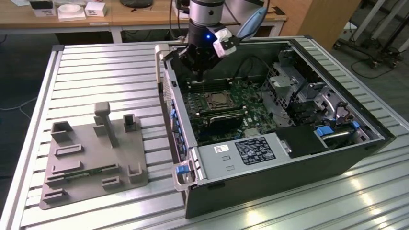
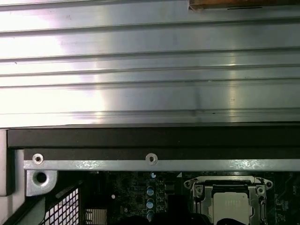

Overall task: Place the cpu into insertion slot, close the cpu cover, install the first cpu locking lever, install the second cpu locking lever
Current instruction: 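Install the first cpu locking lever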

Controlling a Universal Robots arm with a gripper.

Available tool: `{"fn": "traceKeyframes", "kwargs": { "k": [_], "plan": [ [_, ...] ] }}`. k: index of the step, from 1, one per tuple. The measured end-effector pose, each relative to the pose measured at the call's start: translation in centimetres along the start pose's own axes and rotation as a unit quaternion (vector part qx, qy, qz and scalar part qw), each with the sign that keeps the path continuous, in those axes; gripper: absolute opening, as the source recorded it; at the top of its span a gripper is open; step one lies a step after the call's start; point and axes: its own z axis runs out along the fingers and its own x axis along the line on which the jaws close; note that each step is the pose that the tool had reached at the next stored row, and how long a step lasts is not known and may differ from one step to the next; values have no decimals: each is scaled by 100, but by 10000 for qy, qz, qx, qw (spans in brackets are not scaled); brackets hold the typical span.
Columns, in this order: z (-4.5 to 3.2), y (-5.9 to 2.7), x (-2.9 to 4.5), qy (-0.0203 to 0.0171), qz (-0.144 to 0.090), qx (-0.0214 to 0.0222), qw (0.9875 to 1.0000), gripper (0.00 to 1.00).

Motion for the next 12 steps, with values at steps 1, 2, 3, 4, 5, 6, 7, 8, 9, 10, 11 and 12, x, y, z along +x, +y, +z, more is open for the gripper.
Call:
{"fn": "traceKeyframes", "kwargs": {
  "k": [1,2,3,4,5,6,7,8,9,10,11,12],
  "plan": [
    [0,3,-10,0,-2,0,10000,10],
    [0,6,-21,0,-4,0,10000,10],
    [0,8,-33,0,-6,0,10000,10],
    [1,11,-47,0,-8,0,10000,10],
    [1,14,-61,0,-10,0,10000,10],
    [1,17,-76,0,-11,0,10000,10],
    [1,19,-89,0,-12,0,10000,10],
    [1,22,-102,0,-14,0,10000,10],
    [1,24,-116,-1,-15,0,10000,10],
    [1,27,-128,0,-16,0,10000,10],
    [2,29,-140,-1,-17,0,10000,10],
    [2,32,-152,-1,-18,-1,10000,10]
  ]
}}
